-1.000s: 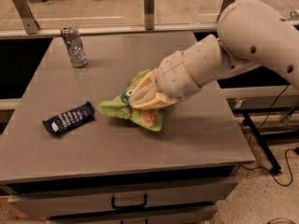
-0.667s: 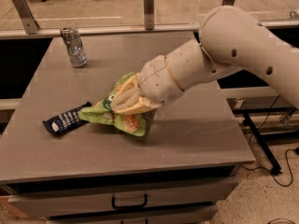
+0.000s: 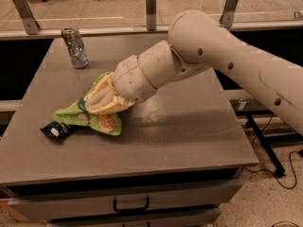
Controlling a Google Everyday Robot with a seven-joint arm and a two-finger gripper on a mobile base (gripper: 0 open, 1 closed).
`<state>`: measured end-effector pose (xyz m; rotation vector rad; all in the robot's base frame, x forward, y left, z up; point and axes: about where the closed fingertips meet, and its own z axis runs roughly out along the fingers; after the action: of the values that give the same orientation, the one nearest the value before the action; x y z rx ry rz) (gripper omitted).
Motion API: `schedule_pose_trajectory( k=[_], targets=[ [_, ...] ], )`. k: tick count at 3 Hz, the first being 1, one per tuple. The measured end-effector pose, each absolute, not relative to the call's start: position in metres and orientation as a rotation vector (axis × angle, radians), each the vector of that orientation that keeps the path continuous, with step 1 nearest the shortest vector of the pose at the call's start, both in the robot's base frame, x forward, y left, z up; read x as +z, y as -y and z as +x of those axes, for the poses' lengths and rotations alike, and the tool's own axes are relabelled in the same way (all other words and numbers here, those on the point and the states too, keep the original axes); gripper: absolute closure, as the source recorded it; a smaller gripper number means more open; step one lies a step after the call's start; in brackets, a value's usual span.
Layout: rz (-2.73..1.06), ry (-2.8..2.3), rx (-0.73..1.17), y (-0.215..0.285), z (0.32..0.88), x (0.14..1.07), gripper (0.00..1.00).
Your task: Move green rice chip bag near rxbar blueberry
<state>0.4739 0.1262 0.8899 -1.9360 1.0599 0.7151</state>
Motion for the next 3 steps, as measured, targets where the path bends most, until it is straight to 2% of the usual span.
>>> schedule_pose_trajectory(
  k=[1, 2, 3],
  targets=[
    [-1.923, -1.067, 0.704, -0.129, 0.482, 0.892, 0.15],
    [-1.877, -1.107, 0.653, -0.114, 0.494, 0.899, 0.00],
    [-1.749, -1.170, 0.547, -0.083, 0.504, 0.920, 0.00]
  ],
)
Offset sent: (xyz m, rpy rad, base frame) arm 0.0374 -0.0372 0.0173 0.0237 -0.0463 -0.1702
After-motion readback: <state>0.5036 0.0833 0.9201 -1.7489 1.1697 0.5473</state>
